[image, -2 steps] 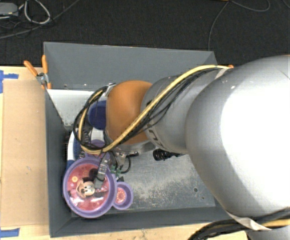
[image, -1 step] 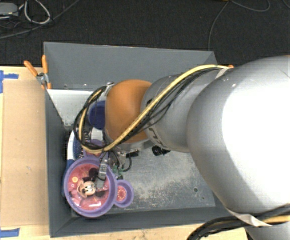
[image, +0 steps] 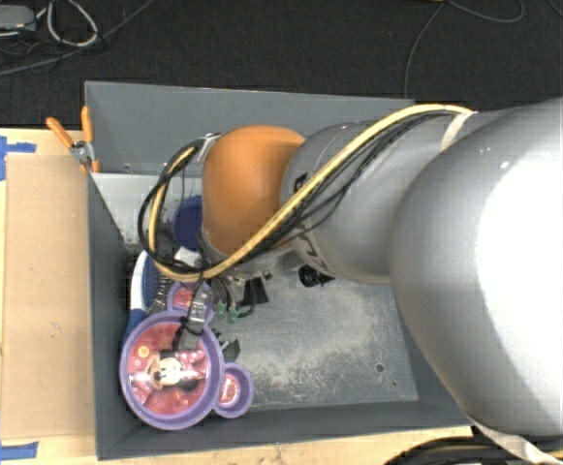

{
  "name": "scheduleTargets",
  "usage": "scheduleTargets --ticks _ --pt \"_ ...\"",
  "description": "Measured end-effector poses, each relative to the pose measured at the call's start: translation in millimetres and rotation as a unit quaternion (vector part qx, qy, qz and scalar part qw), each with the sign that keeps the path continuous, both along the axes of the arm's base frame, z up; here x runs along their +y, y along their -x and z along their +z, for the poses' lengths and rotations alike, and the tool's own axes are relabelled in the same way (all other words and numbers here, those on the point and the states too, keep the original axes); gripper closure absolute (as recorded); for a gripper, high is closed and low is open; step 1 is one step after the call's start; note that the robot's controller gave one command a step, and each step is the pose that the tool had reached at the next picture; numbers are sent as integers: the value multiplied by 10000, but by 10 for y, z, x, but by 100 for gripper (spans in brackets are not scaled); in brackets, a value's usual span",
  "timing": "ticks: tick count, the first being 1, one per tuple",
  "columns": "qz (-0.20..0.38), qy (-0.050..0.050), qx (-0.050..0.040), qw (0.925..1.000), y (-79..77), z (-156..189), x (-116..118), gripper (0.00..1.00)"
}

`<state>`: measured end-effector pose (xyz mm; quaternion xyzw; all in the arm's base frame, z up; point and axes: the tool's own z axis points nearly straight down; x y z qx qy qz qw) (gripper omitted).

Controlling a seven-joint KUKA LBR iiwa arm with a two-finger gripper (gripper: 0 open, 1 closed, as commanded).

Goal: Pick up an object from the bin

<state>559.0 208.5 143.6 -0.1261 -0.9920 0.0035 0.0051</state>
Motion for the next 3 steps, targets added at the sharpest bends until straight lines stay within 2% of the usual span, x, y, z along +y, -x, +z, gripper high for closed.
scheduleTargets --ticks 1,2,3 --pt "861 -16 -32 9963 -82 -290 2 0" --pt "1387 -2 -18 9903 -9 -503 42 0" --pt "1441 -61 -383 9888 186 -528 95 100"
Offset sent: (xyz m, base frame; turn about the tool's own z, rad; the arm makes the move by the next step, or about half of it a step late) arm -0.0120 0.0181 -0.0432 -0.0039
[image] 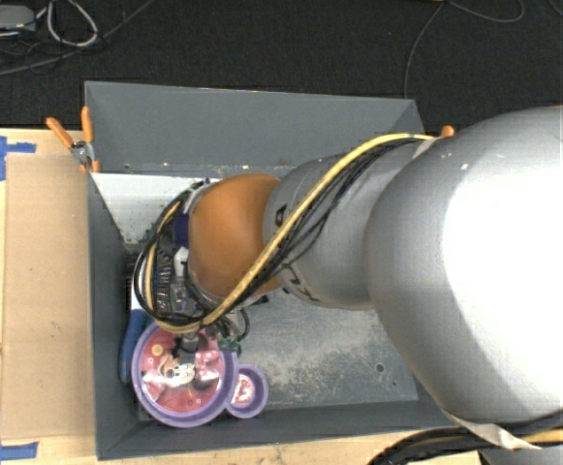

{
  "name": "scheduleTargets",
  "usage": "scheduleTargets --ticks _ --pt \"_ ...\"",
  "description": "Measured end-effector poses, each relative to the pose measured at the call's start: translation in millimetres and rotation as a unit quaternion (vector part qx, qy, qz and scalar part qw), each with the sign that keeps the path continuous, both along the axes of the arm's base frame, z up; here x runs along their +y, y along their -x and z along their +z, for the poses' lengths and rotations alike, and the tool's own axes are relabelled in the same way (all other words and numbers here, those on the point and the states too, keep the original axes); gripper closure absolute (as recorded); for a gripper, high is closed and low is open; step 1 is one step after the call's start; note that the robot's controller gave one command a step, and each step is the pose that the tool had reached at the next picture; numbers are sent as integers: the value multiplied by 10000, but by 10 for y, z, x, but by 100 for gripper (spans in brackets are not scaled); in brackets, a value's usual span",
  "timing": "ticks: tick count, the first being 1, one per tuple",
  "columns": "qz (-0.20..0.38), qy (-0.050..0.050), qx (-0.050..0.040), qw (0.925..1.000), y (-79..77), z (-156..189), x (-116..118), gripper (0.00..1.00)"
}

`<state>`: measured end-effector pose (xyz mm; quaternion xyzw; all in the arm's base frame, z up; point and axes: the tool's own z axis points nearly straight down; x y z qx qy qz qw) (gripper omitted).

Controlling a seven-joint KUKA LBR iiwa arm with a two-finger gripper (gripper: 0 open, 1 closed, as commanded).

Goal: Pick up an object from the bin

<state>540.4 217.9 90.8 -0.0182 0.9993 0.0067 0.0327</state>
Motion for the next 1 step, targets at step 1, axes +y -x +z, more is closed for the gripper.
scheduleTargets --ticks 1 --pt "-2 -1 2 10000 1 0 2 100"
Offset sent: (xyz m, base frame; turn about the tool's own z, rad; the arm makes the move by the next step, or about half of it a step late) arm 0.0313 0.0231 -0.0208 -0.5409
